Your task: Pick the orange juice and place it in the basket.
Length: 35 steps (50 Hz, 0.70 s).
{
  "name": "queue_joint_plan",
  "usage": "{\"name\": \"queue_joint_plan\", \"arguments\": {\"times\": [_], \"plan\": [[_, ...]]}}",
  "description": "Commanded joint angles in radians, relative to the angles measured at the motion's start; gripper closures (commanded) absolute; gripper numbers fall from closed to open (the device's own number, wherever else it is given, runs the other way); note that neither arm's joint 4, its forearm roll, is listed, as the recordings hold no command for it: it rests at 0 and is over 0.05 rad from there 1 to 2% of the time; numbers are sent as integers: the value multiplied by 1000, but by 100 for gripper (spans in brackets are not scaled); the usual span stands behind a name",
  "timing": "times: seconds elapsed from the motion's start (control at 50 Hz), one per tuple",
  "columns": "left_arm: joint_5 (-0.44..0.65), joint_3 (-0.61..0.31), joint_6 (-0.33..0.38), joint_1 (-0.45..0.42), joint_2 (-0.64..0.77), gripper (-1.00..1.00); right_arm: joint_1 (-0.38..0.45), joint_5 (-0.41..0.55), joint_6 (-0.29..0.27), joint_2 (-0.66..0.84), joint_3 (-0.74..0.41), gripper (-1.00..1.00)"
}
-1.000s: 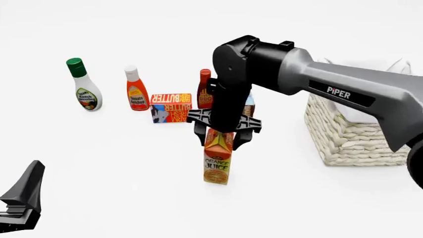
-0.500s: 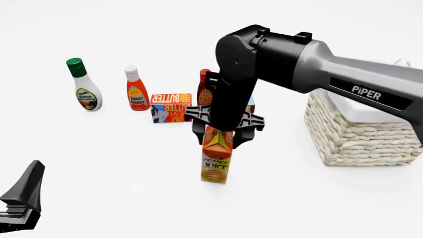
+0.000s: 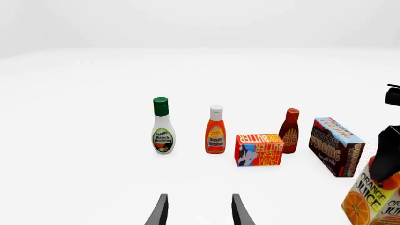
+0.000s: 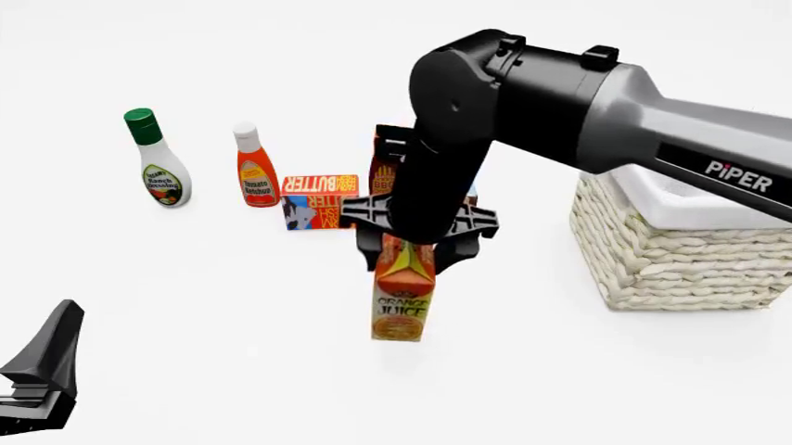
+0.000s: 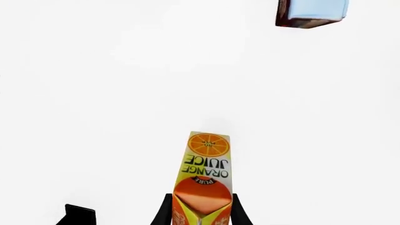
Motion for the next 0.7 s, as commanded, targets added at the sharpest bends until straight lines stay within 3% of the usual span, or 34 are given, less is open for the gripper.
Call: {"name": "queue_joint_plan", "arguments": {"times": [0.02,0.5,0.7], "plan": [[0,0,0,0,0,-100,18,0,-27,-31,7,100],[0,0,0,0,0,-100,-19,0,-107,-72,-7,100],[0,0,0,0,0,-100,-51,0,-170,-82,-38,100]]}}
